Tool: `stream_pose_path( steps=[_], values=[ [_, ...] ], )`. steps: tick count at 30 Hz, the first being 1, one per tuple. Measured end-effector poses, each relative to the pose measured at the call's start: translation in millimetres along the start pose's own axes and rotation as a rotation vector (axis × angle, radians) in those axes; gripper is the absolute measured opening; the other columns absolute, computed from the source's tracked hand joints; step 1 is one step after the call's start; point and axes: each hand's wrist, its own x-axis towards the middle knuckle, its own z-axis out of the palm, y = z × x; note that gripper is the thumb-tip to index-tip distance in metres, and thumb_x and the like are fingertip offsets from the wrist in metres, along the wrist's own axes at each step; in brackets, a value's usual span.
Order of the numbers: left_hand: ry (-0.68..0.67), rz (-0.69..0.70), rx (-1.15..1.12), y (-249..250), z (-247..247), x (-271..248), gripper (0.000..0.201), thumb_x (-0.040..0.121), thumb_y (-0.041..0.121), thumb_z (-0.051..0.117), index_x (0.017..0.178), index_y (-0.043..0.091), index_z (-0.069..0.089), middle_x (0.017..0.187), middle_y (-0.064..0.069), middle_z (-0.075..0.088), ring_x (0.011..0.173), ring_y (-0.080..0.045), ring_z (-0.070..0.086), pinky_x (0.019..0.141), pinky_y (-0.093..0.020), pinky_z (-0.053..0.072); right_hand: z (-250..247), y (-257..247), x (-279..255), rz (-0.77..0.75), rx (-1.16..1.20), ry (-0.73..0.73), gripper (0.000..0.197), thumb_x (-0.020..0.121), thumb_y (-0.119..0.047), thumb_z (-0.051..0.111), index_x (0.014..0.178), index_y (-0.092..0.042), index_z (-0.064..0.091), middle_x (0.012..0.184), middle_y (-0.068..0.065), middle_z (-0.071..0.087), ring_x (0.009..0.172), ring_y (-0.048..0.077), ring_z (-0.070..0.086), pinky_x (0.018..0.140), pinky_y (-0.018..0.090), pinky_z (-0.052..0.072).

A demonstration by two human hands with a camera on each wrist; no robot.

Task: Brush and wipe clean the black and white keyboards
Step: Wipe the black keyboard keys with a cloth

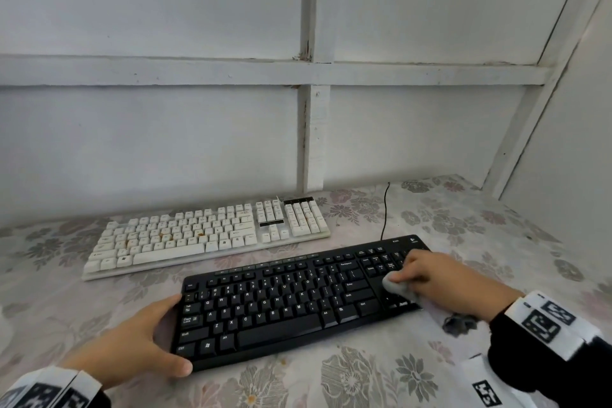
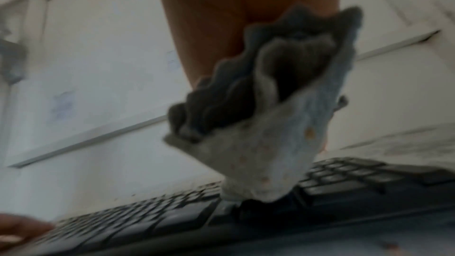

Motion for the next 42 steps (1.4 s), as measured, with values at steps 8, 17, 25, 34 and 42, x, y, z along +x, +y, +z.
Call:
stream_pose_path(
  steps=[8, 17, 25, 34, 42],
  values=[
    [0.030, -0.047, 0.116, 0.6, -2.2, -2.3, 0.143, 0.021, 0.055, 0.089, 0.145, 0.026, 0.024, 0.137, 0.015, 0.041, 0.125, -0.005, 0.041, 0.110, -0.031, 0.031, 5.7, 23.6, -0.8, 0.120, -0.142, 0.072, 0.022, 0.094, -0.015, 0.049, 0.098, -0.013, 0.070, 0.091, 0.002, 0.053, 0.074, 0.009, 0.046, 0.059, 0.019, 0.029],
    [0.011, -0.056, 0.135, 10.4, 1.7, -7.1, 0.143, 0.014, 0.056, 0.088, 0.140, 0.029, 0.027, 0.126, 0.023, 0.042, 0.121, -0.003, 0.041, 0.108, -0.029, 0.031, -6.9, 48.4, -14.8, 0.384, -0.014, 0.141, 0.025, 0.095, -0.014, 0.050, 0.105, -0.017, 0.073, 0.080, -0.007, 0.048, 0.079, 0.015, 0.050, 0.060, 0.018, 0.033],
    [0.054, -0.100, 0.190, 13.1, 1.8, -9.9, 0.134, 0.028, 0.045, 0.089, 0.144, 0.028, 0.023, 0.140, 0.013, 0.038, 0.127, -0.008, 0.039, 0.112, -0.035, 0.030, 0.1, -101.5, 1.3, -0.101, 0.123, 0.004, 0.026, 0.093, -0.041, 0.049, 0.104, -0.029, 0.070, 0.100, -0.011, 0.051, 0.088, 0.004, 0.052, 0.071, 0.012, 0.037],
    [0.040, -0.072, 0.175, 23.2, 5.4, -11.1, 0.079, 0.056, -0.001, 0.084, 0.112, 0.037, 0.043, 0.103, 0.026, 0.058, 0.105, 0.009, 0.051, 0.078, -0.001, 0.040, 55.2, -244.8, 44.4, -0.568, 0.017, -0.114, 0.019, 0.080, 0.002, 0.050, 0.080, -0.010, 0.065, 0.083, 0.003, 0.034, 0.071, 0.028, 0.044, 0.064, 0.037, 0.042],
    [0.062, -0.098, 0.200, 16.5, 2.1, -9.7, 0.109, 0.052, 0.015, 0.087, 0.141, 0.026, 0.026, 0.124, 0.016, 0.043, 0.118, -0.004, 0.041, 0.098, -0.018, 0.034, 63.9, -250.5, 42.0, -0.500, 0.025, -0.149, 0.016, 0.089, -0.008, 0.045, 0.089, -0.001, 0.060, 0.076, -0.002, 0.024, 0.058, 0.015, 0.018, 0.050, 0.025, 0.016]
  ],
)
